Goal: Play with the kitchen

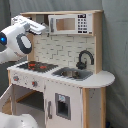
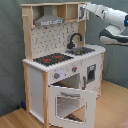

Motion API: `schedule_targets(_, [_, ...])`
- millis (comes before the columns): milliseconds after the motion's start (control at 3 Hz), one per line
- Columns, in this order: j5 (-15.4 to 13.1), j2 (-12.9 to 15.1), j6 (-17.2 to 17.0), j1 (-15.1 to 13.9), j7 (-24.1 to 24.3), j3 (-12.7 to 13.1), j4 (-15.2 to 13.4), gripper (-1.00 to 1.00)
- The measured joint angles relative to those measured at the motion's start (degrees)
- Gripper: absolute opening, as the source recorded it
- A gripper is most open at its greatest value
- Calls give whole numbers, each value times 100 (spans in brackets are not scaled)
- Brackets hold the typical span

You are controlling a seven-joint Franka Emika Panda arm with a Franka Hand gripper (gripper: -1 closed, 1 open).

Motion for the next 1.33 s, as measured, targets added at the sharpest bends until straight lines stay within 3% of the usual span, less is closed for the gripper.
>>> schedule_targets(1333, [0,-705,-115,-1034,1904,454,516,100])
